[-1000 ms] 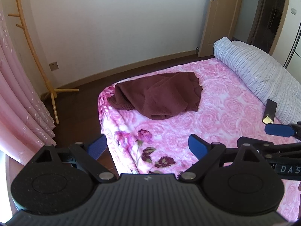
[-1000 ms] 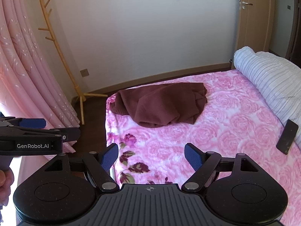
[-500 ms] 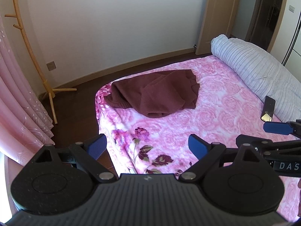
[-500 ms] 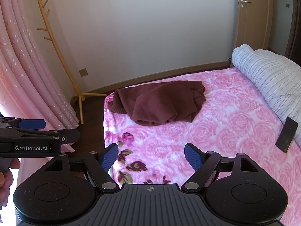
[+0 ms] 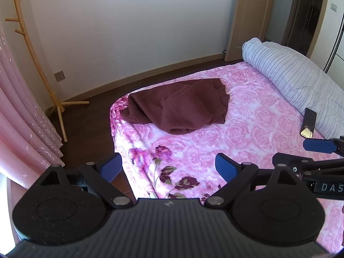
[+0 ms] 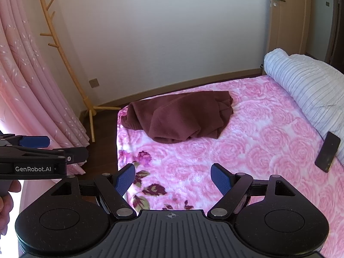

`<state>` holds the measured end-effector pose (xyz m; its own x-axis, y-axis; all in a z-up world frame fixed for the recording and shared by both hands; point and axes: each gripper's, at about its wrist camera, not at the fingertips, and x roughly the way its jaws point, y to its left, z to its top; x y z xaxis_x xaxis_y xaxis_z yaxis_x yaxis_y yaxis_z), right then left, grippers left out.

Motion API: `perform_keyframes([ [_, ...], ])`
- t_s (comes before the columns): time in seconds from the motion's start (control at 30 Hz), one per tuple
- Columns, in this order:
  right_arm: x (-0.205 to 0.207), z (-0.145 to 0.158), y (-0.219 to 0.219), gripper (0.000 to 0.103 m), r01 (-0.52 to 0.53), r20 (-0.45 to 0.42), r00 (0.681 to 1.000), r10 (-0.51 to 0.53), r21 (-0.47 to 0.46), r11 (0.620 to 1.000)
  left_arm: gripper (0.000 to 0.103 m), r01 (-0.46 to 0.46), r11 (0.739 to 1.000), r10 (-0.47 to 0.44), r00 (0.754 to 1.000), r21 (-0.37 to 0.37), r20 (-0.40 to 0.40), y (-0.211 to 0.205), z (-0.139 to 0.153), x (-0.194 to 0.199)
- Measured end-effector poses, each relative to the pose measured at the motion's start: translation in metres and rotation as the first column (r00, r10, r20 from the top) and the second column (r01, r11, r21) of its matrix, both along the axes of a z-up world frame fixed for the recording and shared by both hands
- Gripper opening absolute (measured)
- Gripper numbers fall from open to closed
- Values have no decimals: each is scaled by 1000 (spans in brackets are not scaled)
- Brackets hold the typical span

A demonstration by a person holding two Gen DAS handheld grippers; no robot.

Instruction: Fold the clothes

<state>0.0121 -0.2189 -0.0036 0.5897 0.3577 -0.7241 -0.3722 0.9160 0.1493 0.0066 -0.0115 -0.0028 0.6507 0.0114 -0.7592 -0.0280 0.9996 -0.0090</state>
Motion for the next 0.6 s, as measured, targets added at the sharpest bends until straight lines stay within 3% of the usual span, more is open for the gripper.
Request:
perform_keyframes([
  [0.37,3,1,-29,80,13,3,1000,-13,-1,1000,92,9,1000,-9,1000,26,-3,-2,-2,6],
  [0.6,29,-6,-43,80,33,23,999,-32,-32,999,92,85,991,-85,996,100,-14,11,-20,51],
])
